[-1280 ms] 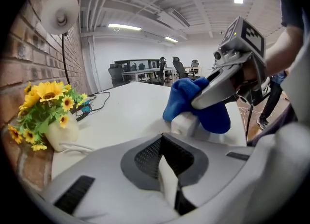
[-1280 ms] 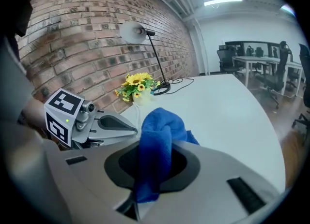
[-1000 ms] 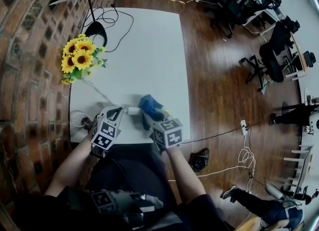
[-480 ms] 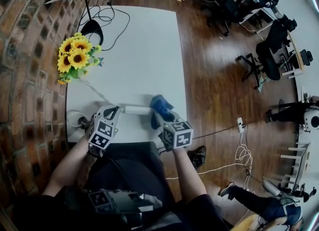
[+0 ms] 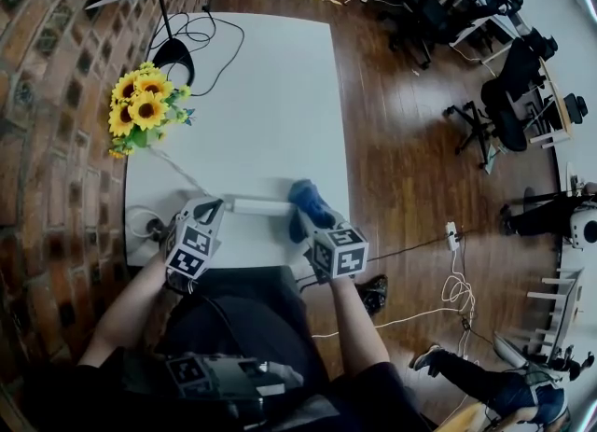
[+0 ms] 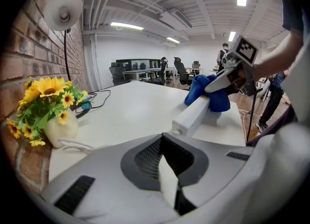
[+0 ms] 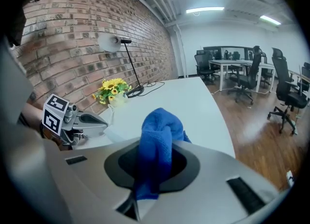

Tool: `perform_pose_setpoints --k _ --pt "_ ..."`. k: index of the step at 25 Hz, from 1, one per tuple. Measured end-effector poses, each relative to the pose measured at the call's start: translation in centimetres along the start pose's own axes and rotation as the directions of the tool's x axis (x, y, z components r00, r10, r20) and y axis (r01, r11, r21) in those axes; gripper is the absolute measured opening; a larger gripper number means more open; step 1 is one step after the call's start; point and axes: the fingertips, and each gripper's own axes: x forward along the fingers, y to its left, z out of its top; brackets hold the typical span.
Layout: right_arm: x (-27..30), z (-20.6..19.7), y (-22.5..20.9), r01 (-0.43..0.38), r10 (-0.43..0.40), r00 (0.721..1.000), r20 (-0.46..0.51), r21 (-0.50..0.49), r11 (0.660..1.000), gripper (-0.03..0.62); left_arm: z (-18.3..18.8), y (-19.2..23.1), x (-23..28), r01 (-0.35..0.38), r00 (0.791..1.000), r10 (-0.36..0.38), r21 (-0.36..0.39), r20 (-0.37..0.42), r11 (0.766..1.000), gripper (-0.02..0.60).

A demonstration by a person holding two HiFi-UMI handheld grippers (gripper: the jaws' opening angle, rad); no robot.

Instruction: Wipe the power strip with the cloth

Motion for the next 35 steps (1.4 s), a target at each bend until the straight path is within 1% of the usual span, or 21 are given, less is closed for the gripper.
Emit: perform_pose_setpoints --k 4,7,14,17,20,23,26,28,32,35 --pt "-0.6 0.0 -1.2 0.022 -0.022 1.0 -0.007 0.011 1.0 0.048 0.2 0.1 -0.1 -0.005 1.0 0.005 -0.003 0.002 1.0 0.017" --pt "-0.6 0.0 -1.8 0.04 -0.041 0.999 -0.03 -0.033 0.999 0.049 0.4 -0.1 -0.1 -0.003 1.0 0.003 -0.011 0.011 1.0 0.017" --pt "-0.8 -0.2 -2.9 0.089 -0.089 0.996 -0.016 0.003 0.996 0.052 0.1 0.0 -0.1 -0.014 1.0 0.014 -0.002 -0.002 1.0 0.017" --pt "-1.2 -0.6 -3.9 0.128 -0.127 0.99 -0.061 0.018 0.992 0.051 0.2 0.0 0.1 -0.01 1.0 0.01 0.0 0.002 1.0 0.017" --pt "-2.1 -1.5 -5.1 0.173 -0.173 0.979 -0.109 -0.002 0.985 0.049 0.0 0.1 0.0 -0.016 1.0 0.016 -0.001 -0.014 1.0 0.018" --pt "-2.7 -1.2 -4.4 0.168 -0.167 0.982 -0.086 0.005 0.986 0.049 -0.1 0.1 0.0 -0.017 1.0 0.017 0.009 -0.019 1.0 0.018" --pt "-2.7 -0.7 -3.8 0.178 -0.181 0.981 -0.075 -0.038 0.983 0.049 -0.2 0.2 0.0 -0.028 0.999 0.029 0.042 -0.029 0.999 0.017" --pt "-2.8 -0.6 -4.0 0.188 -0.191 0.979 -0.072 -0.043 0.981 0.049 -0.1 0.1 0.1 -0.026 0.999 0.027 0.041 -0.023 0.999 0.018" --pt "-4.0 0.5 -4.3 0.211 -0.211 0.977 -0.029 -0.001 0.977 0.049 0.1 -0.1 0.0 -0.021 1.0 0.022 0.045 -0.023 0.999 0.018" --pt "-4.6 1.7 -3.6 0.2 -0.201 0.98 0.01 0.043 0.979 0.051 0.0 -0.2 0.0 -0.02 1.0 0.021 0.032 -0.019 0.999 0.018"
